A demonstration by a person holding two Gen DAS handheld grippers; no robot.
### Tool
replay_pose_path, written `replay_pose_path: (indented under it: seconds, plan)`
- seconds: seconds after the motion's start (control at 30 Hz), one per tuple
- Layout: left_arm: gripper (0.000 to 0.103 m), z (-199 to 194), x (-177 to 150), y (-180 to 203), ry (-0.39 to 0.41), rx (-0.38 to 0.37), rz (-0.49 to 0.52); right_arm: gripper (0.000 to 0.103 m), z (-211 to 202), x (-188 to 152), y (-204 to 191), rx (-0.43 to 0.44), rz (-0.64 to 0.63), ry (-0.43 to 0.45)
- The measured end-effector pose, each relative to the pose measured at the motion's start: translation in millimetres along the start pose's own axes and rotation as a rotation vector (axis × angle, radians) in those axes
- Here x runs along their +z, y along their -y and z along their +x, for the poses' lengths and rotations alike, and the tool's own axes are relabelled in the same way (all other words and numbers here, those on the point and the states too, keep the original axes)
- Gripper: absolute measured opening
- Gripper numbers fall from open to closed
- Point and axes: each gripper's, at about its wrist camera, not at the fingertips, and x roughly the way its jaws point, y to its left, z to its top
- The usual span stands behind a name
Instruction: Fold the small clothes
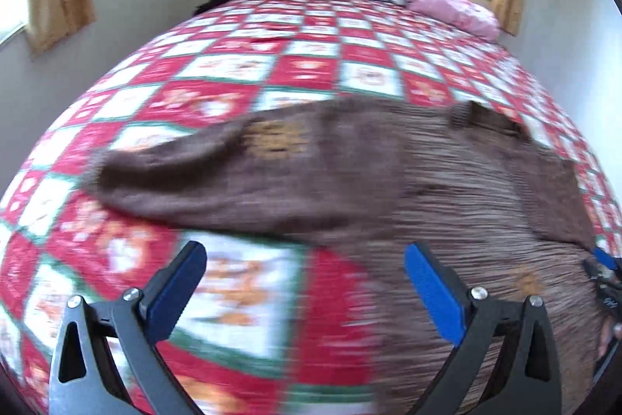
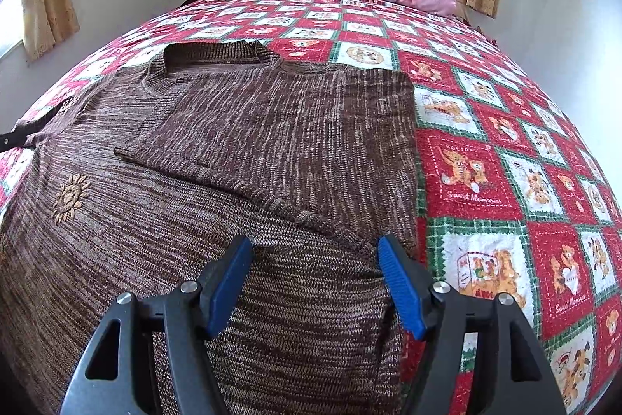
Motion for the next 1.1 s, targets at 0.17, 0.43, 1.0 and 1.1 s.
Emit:
replay_pose_path:
  seconds: [0.17, 0.43, 1.0, 1.1]
  plan:
    - [0.103, -2, 8, -84, 0.011, 0.133, -0.096, 0.069, -12, 2, -6, -0.016, -0.027, -0.018]
    - [0.103, 12, 29, -152, 0.044, 0.142, -0.248, 0.069, -52, 8, -27, -0.014, 0.009, 0.018]
    - [0.019, 41, 40, -169, 0.009, -0.043, -0.306, 0.069, -53, -9, -141, 0.178, -0.138, 0.093]
    - [0.018, 30, 46, -166, 0.060, -0.070, -0.306, 0.069, -50, -12, -131, 0.169, -0.102, 0.092]
